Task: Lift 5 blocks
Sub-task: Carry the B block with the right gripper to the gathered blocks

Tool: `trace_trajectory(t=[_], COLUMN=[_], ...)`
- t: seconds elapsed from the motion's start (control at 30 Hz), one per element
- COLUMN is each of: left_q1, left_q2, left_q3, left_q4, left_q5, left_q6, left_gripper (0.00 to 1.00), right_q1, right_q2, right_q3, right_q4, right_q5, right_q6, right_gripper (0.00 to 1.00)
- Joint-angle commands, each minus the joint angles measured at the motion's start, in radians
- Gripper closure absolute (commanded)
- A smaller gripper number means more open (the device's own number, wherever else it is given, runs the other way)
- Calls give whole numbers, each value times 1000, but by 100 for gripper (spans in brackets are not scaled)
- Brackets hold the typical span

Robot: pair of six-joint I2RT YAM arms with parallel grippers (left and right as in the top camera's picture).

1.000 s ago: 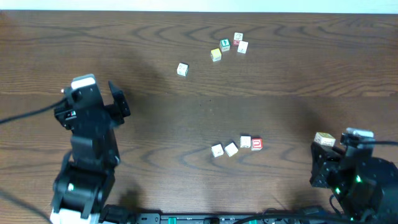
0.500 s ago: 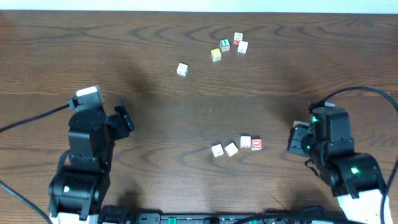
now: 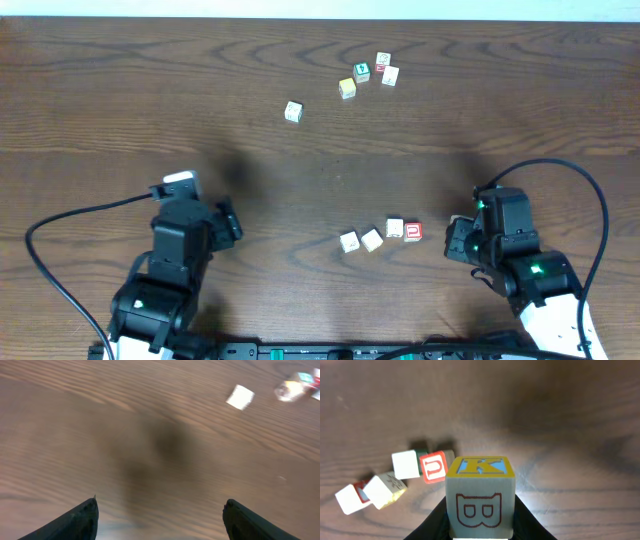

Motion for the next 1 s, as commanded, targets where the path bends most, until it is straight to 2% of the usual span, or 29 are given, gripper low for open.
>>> trace_trajectory(t=[0.0, 0.2, 0.27, 0.43, 0.6, 0.8, 0.9, 0.97], left_q1=[-98, -280, -332, -425, -467, -483, -483, -483], left_q2=[-5, -2, -2, 5, 64, 201, 251, 271], left_q3=[-39, -130, -155, -171, -172, -172, -172, -172], left_q4=[1, 5, 5, 6, 11, 98, 144, 171], left_q5=[-25, -98, -144, -163, -166, -165, -156, -135], left_q6=[-83, -237, -283, -353, -455, -473, -477, -476], left_gripper=[20, 24, 25, 25, 27, 27, 27, 27], right_q1=[8, 8, 8, 8, 8, 8, 8, 8], right_q2=[-4, 18, 35, 118, 226, 312, 316, 316], right_q3=[-48, -116, -116, -116, -116, -116, -116, -116], right_q4=[10, 58, 80, 129, 208, 264, 263, 264], right_q5=[-23, -68, -88, -114, -152, -162, -165, -165], right_q6=[47, 49, 45, 34, 34, 34, 34, 34], right_gripper=[99, 97, 93, 93, 95, 95, 93, 87])
